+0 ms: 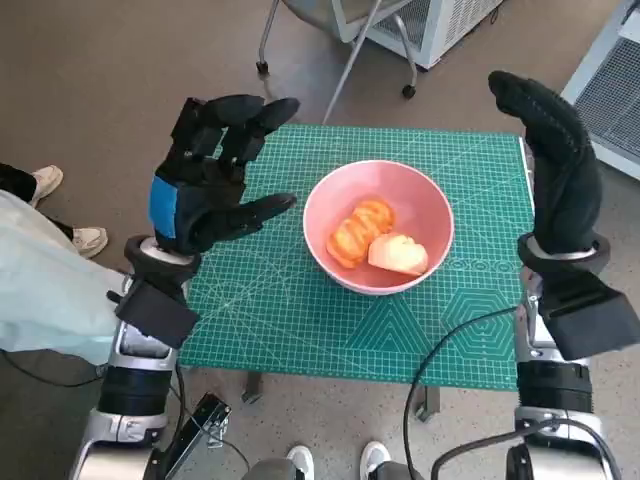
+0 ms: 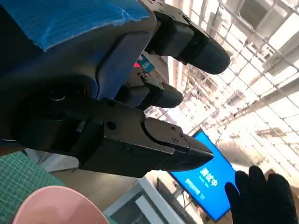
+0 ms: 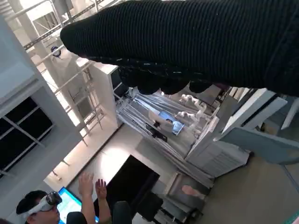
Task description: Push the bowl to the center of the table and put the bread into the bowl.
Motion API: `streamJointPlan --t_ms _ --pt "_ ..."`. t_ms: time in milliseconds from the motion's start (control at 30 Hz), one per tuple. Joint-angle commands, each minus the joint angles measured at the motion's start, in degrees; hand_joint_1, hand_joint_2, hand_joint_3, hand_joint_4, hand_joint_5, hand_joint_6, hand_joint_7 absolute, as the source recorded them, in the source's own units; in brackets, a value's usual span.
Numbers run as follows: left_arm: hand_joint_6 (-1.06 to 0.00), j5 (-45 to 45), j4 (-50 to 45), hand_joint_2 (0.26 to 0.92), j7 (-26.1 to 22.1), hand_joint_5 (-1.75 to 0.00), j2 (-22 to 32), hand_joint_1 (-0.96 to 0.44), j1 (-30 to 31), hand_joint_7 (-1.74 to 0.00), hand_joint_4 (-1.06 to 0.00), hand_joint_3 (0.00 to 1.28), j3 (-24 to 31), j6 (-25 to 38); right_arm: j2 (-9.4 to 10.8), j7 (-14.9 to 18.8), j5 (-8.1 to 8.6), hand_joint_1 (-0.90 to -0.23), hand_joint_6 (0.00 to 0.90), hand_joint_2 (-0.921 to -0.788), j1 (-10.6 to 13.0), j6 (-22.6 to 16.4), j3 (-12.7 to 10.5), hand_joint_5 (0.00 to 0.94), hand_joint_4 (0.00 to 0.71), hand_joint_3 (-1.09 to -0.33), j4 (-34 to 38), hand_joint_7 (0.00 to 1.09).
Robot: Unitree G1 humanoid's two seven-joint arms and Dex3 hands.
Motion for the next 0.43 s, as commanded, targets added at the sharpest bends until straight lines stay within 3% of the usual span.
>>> streamJointPlan --t_ms 33,300,433 --pt "-0.19 1.50 0.41 0.920 1.72 -0.57 -0.96 -0.01 0.56 -0.88 -0.21 0.03 0.00 -1.15 0.21 0.14 -0.13 -0.621 0.068 -0.921 0.26 -0.11 -0.45 0.007 0.364 -0.712 1.99 0.81" --pt "-0.19 2.62 1.37 0.921 3.20 -0.57 -2.28 0.01 0.13 -0.89 -0.21 0.03 -0.33 -1.67 1.28 -0.28 -0.67 -0.602 0.064 -0.921 0.43 -1.13 -0.09 0.003 0.357 -0.715 3.29 0.81" --pt "-0.18 3.31 1.39 0.919 4.02 -0.57 -3.05 0.01 0.00 -0.90 -0.21 0.03 -0.86 -1.85 1.95 0.18 -0.08 -0.599 0.064 -0.921 0.67 -1.72 0.06 0.003 0.356 -0.715 3.67 0.81"
